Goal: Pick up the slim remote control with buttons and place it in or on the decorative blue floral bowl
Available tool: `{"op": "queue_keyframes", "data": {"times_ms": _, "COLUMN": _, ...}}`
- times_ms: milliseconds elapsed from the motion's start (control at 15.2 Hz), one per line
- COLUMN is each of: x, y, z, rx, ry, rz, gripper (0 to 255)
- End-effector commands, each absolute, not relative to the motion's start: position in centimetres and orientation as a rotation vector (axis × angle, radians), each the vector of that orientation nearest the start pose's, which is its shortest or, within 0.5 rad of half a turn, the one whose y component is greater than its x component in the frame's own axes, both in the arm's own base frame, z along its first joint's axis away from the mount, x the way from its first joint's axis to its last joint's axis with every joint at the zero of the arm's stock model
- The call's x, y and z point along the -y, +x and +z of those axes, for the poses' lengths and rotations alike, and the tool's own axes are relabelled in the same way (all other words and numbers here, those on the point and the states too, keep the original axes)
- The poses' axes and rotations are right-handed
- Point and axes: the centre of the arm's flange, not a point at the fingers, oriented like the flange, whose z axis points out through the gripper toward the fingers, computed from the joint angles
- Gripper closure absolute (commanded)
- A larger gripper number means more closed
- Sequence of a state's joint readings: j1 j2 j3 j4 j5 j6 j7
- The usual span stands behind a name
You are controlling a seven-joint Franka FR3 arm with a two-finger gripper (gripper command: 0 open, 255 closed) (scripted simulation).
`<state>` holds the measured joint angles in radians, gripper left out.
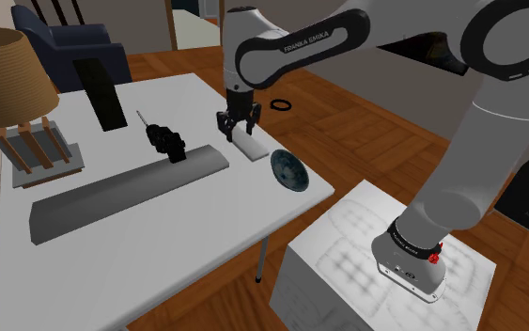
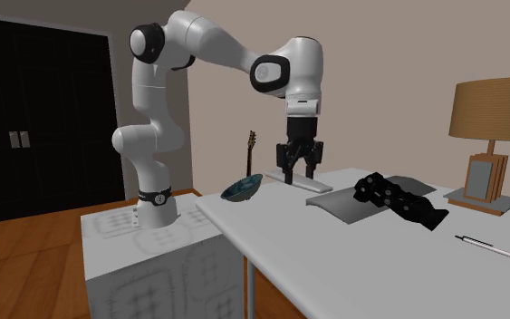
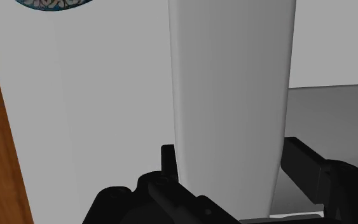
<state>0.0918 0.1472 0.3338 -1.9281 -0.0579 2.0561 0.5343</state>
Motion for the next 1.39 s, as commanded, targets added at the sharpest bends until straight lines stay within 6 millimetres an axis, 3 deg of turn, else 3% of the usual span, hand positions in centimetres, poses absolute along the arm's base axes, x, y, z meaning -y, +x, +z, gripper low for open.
{"op": "queue_keyframes", "data": {"times_ms": 0, "x": -23.5, "y": 54.1, "z": 42.8, "rx": -0.133, "ry": -3.146, "rz": 0.013, "gripper": 255}}
{"op": "queue_keyframes", "data": {"times_ms": 264, "x": -23.5, "y": 54.1, "z": 44.8, "rx": -0.133, "ry": -3.146, "rz": 0.013, "gripper": 255}}
{"op": "queue_keyframes", "data": {"times_ms": 1056, "x": -18.8, "y": 39.0, "z": 45.1, "rx": -0.133, "ry": -3.146, "rz": 0.013, "gripper": 255}}
{"op": "queue_keyframes", "data": {"times_ms": 1320, "x": -18.6, "y": 38.3, "z": 43.5, "rx": -0.133, "ry": -3.146, "rz": 0.013, "gripper": 255}}
